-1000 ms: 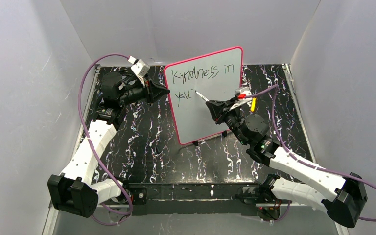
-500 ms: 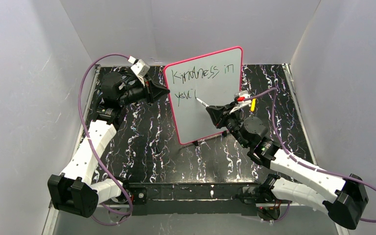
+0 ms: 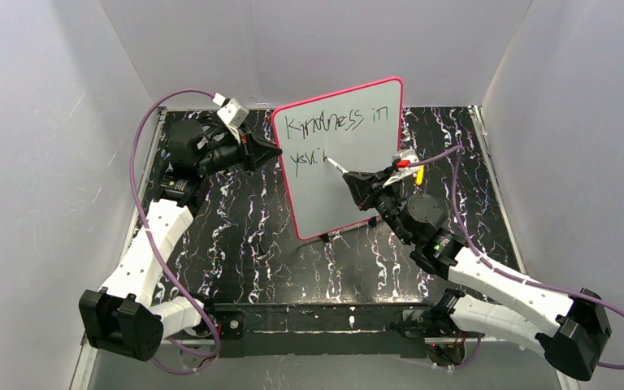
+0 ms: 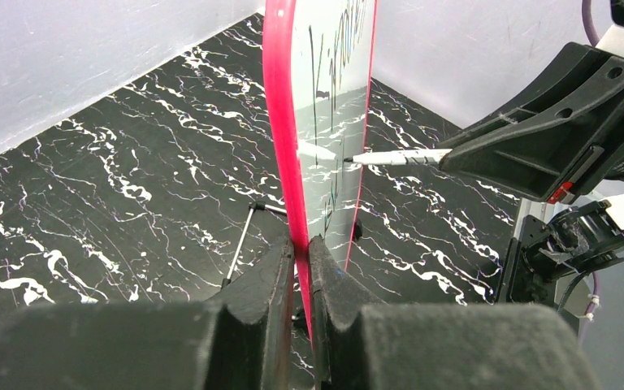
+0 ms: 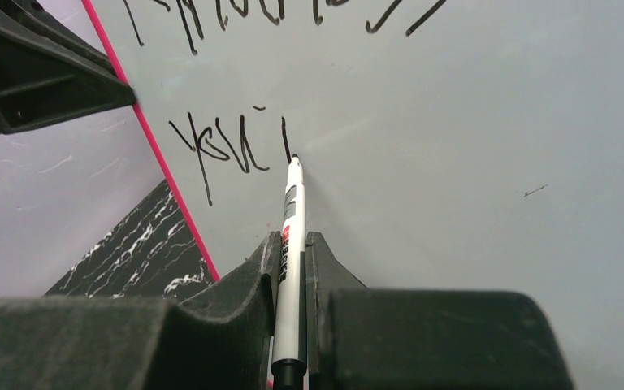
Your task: Write a sentence on the whiteboard
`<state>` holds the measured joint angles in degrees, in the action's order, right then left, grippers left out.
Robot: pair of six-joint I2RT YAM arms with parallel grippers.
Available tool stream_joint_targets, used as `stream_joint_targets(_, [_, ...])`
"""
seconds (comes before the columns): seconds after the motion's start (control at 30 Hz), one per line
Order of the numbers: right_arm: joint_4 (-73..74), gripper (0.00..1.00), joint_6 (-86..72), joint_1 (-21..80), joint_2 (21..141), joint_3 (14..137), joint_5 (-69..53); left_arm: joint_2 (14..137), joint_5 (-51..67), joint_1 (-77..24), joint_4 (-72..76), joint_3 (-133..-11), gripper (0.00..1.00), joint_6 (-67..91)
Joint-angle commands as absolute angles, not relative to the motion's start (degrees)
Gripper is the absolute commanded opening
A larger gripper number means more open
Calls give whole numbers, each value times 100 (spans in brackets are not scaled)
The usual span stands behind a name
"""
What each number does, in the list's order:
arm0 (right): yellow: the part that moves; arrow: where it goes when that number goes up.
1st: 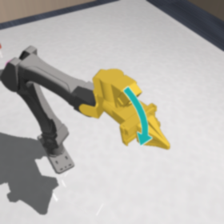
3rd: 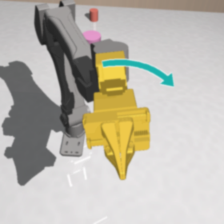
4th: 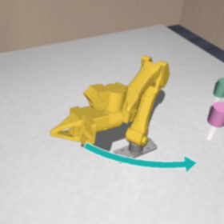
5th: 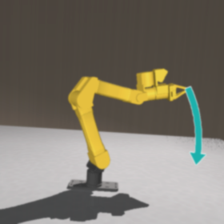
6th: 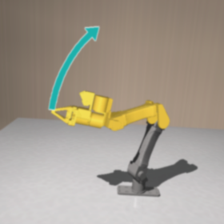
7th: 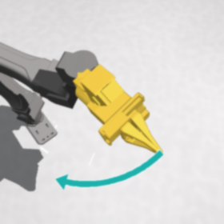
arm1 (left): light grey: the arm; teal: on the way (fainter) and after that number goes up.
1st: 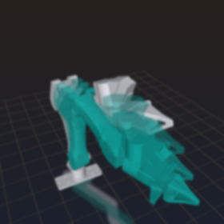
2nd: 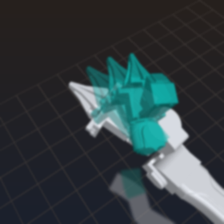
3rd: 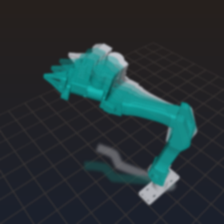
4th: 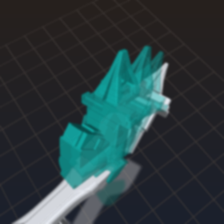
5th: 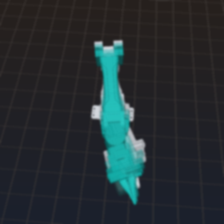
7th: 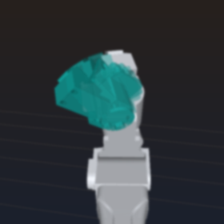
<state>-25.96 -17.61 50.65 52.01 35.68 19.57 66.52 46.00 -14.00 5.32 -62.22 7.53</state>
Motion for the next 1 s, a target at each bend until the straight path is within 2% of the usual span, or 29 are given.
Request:
stream_joint_targets(0.0, [-3160,1,-1561,5050,5173,3737,2302,6503,4896,-1468,316,-6144,0,711])
stream_joint_targets(0.3, [-3001,1,-1491,5054,4991,3611,2687,6500,4896,-1465,316,-6144,0,704])
stream_joint_targets(0.7, [-2654,1,-1331,5052,4725,3910,2198,6501,4861,-1468,314,-6129,0,703])
stream_joint_targets(0.97, [-2489,1,-930,4900,4386,3868,2397,6532,4860,-1461,308,-6130,0,712])
